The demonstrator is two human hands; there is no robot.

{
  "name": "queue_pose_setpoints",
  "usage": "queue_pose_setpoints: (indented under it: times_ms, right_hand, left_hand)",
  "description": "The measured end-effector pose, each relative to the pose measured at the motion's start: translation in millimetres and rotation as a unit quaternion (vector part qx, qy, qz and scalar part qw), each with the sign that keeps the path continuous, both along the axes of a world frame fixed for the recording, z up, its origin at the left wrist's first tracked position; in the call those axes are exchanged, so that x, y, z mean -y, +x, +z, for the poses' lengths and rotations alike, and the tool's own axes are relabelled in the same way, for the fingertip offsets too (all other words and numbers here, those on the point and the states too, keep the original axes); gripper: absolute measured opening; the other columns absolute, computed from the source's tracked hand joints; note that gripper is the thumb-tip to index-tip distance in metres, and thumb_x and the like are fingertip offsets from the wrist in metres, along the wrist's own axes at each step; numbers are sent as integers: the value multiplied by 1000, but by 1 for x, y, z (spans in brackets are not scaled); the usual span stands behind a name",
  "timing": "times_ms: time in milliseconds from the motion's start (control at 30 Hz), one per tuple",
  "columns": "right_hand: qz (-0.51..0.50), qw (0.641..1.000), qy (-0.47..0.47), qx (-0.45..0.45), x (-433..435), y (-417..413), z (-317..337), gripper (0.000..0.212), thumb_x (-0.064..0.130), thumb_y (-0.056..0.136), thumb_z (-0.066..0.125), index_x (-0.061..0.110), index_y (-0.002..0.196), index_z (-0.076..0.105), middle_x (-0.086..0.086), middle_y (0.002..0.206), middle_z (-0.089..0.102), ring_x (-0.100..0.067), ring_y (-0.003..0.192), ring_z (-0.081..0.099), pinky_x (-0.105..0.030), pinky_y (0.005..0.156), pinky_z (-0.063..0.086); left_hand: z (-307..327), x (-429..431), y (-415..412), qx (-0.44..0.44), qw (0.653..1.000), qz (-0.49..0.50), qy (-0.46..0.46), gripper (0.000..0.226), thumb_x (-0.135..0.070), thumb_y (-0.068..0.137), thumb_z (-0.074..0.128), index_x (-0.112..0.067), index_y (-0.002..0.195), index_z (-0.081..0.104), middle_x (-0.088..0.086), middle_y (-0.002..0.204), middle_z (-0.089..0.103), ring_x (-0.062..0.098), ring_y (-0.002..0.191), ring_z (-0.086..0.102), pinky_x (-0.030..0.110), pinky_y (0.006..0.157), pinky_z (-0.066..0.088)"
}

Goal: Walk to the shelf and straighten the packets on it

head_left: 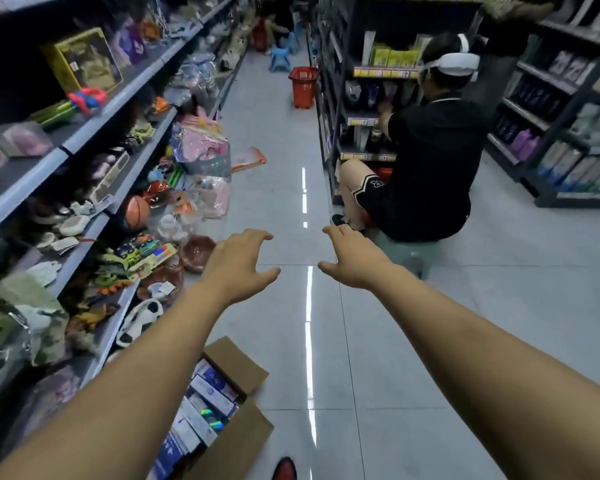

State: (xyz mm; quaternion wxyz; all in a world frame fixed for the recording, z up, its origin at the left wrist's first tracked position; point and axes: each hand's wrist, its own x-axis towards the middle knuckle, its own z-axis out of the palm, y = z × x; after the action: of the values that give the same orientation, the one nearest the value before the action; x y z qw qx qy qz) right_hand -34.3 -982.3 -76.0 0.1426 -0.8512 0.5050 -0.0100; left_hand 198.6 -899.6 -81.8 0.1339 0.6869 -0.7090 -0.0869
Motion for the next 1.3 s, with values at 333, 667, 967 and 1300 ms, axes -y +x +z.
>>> queue_pose_setpoints:
  times_ms: [333, 667, 967, 1300]
  right_hand:
    - [-11, 1000, 9, 11, 327, 70, -22, 73, 43, 94, 63, 17, 155, 31, -10, 153, 41, -33, 132, 49, -48, 104, 47]
    - [33, 998, 51, 6, 679, 169, -18, 73, 43, 96, 62, 17, 156, 28, -11, 154, 39, -33, 134, 47, -45, 106, 45]
    - [67, 996, 46, -24, 968, 306, -53, 74, 44, 95, 63, 17, 155, 29, -12, 150, 42, -34, 129, 49, -44, 99, 49]
    - [-21, 997, 72, 6, 1274, 412, -31, 73, 42, 96, 63, 17, 155, 28, -12, 150, 41, -34, 128, 50, -47, 100, 50]
  left_hand:
    - [-9, 347, 59, -14, 1000, -15, 10, 67, -52, 87, 66, -26, 145, 44, -3, 147, 49, 24, 133, 49, 43, 111, 39]
    - [-3, 660, 157, -16, 997, 67, 36, 67, -50, 90, 66, -22, 147, 43, -1, 151, 47, 24, 137, 46, 43, 111, 39]
    - [-36, 946, 282, -30, 996, 87, 19, 66, -49, 87, 69, -23, 144, 47, -1, 147, 51, 24, 136, 47, 40, 108, 38]
    - [-19, 1287, 417, -19, 997, 31, 66, 67, -59, 80, 65, -27, 138, 52, -5, 139, 57, 24, 126, 54, 42, 106, 43]
